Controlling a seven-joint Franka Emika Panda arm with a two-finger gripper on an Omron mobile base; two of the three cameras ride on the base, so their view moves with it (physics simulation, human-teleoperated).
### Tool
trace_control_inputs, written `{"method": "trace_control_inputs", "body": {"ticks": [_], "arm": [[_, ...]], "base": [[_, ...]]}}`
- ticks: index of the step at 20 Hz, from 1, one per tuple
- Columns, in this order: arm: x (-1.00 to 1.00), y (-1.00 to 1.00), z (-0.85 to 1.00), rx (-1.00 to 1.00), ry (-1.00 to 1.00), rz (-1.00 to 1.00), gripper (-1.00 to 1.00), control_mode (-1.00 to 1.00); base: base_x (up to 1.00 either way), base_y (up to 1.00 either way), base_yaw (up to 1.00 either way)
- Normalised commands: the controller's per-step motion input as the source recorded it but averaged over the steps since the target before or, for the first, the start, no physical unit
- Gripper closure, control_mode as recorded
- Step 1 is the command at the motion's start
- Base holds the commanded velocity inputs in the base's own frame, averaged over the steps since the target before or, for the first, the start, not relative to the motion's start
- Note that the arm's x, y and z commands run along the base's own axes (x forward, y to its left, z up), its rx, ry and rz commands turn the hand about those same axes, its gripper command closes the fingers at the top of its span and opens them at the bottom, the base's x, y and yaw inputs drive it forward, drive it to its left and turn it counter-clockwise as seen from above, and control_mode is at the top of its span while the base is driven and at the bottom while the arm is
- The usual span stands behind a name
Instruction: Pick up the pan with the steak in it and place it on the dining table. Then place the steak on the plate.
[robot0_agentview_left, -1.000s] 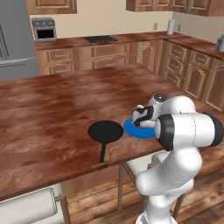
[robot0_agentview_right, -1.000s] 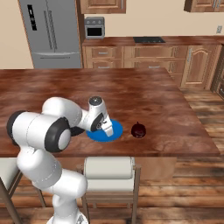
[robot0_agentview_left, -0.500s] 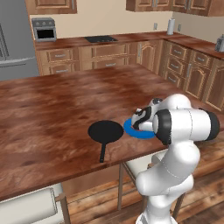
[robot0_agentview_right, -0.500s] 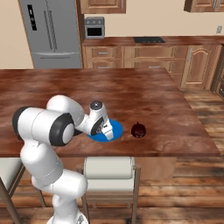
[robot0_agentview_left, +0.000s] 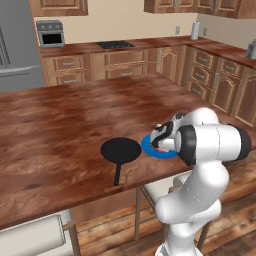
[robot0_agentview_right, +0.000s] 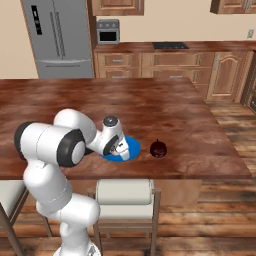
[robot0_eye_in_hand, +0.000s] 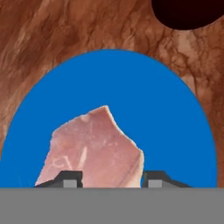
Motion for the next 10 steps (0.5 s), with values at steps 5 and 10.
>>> {"method": "trace_control_inputs", "body": {"ticks": [5,10], "arm": [[0.10,-0.12,0.53,0.06,0.02,-0.06,-1.00,-1.00],[-0.29,0.02,0.49,0.02,0.08,-0.02,-1.00,-1.00]], "base": [[0.00,0.00,0.00],[0.00,0.00,0.00]]}}
